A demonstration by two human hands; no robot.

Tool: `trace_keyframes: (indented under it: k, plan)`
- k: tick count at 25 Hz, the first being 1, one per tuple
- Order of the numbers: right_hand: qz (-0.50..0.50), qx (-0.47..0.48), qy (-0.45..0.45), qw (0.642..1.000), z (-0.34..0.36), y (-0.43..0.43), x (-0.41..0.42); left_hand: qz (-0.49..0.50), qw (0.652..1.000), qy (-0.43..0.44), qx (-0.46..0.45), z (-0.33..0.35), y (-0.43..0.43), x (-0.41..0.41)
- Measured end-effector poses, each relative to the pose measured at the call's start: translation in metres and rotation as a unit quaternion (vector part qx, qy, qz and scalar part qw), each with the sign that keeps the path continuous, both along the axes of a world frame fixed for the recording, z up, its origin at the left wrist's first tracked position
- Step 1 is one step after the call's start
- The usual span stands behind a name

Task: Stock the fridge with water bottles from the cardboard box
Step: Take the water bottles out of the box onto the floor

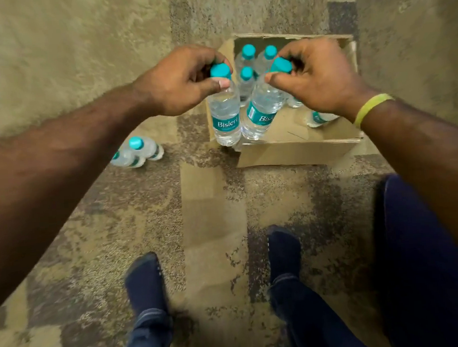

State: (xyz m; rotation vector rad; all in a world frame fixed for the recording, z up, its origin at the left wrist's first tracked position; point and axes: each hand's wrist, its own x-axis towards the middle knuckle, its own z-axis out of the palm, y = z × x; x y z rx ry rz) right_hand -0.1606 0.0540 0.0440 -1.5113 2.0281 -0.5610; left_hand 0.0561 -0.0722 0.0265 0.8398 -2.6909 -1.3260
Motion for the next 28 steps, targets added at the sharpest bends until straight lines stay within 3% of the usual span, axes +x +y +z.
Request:
trace_keyframes:
  k: [10, 15, 18, 28]
  plan:
    - [0.160, 0.050, 0.030, 0.985, -0.068, -0.043, 0.150, 0.070, 0.992, -0.098, -0.044, -0.035, 0.035, 0.208]
    - [0.171, 0.068, 0.079, 0.980, -0.108, -0.054, 0.188, 0.127, 0.977, -0.160, -0.060, -0.078, 0.042, 0.288]
    - [0.164, 0.084, 0.109, 0.977, -0.132, -0.066, 0.196, 0.180, 0.966, -0.181, -0.041, -0.104, 0.029, 0.305]
    - [0.109, 0.060, 0.118, 0.985, -0.172, -0.081, 0.198, 0.193, 0.966, -0.161, -0.062, -0.134, -0.007, 0.288]
